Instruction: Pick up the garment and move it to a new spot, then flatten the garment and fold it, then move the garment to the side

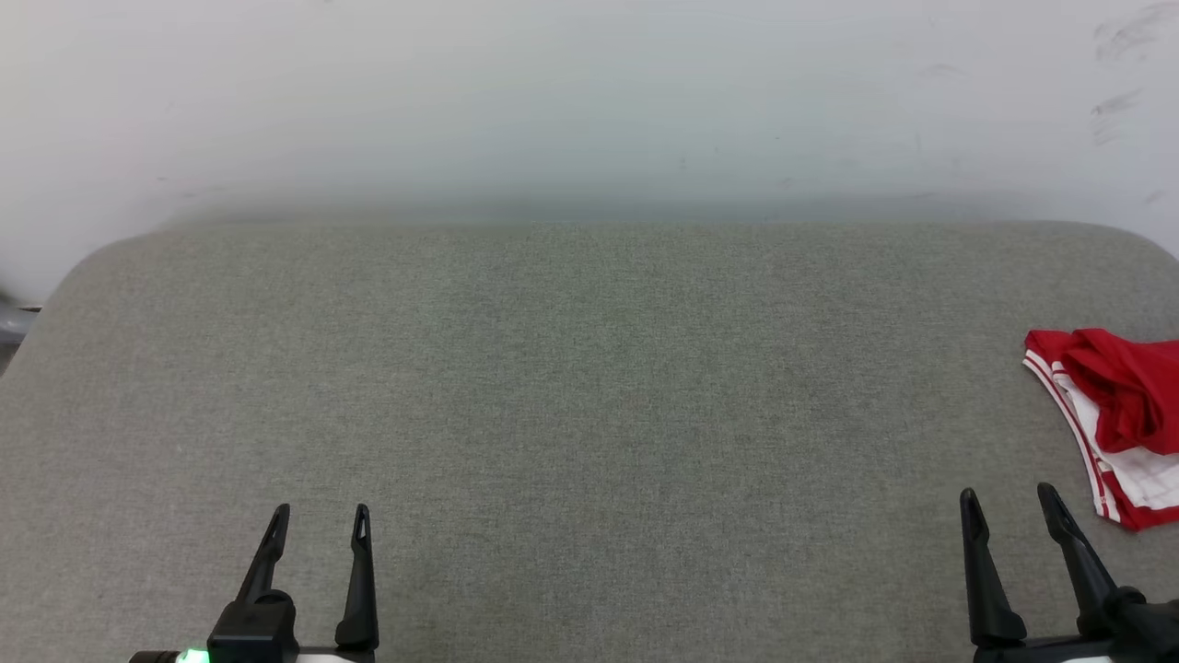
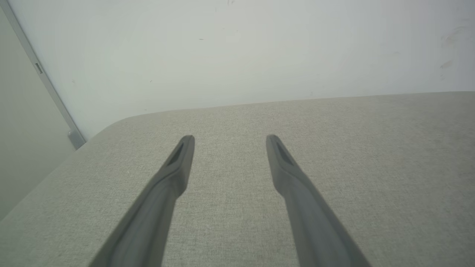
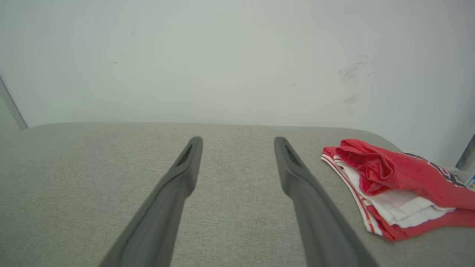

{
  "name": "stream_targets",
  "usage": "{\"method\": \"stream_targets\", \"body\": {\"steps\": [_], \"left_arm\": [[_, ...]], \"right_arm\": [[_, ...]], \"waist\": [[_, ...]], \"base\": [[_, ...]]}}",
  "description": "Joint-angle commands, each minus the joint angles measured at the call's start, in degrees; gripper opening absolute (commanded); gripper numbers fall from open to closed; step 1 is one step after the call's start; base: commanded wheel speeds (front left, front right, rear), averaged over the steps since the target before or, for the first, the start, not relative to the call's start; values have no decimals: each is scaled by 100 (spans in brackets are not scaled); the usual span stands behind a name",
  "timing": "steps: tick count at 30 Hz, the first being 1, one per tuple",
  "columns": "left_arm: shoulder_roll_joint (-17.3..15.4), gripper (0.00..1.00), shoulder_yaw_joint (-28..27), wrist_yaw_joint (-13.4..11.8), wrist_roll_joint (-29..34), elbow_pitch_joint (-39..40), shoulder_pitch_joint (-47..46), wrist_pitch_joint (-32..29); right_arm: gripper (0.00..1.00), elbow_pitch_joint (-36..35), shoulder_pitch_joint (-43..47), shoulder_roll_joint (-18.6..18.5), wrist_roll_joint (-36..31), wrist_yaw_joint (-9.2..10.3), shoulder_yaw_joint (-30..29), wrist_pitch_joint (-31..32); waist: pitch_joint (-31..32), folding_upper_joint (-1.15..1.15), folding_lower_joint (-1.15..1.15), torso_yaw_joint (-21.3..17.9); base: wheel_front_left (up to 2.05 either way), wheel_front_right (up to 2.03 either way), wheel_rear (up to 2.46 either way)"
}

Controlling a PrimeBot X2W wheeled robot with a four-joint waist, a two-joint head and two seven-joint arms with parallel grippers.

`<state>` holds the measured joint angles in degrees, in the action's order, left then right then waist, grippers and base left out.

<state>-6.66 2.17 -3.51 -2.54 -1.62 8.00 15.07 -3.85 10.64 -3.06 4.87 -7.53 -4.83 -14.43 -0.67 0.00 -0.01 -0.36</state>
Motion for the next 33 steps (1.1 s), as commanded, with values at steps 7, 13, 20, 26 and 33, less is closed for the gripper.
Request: {"method": "stream_targets", "body": {"steps": [7, 13, 20, 26, 33], "left_arm": [[50, 100, -73, 76, 22, -16, 71, 13], [49, 0, -73, 95, -62, -189, 15, -26], [80, 0, -163, 194, -936, -303, -141, -246], [104, 0, -222, 271, -1624, -375, -251, -407], [131, 0, -285, 356, -2365, -455, -371, -580]], "right_arm": [[100, 3, 100, 32, 118, 9, -2, -32], [0, 161, 35, 5, 129, 0, 31, -11], [0, 295, -121, -48, 1041, 0, 75, 141], [0, 433, -273, -88, 1749, 1, 109, 266], [0, 568, -421, -122, 2501, 1, 138, 403]], "waist": [[3, 0, 1, -10], [7, 0, 1, -11], [9, 0, 1, -8], [11, 0, 1, -6], [14, 0, 1, -3]], "base": [[0, 0, 0], [0, 0, 0], [0, 0, 0], [0, 0, 0], [0, 0, 0]]}}
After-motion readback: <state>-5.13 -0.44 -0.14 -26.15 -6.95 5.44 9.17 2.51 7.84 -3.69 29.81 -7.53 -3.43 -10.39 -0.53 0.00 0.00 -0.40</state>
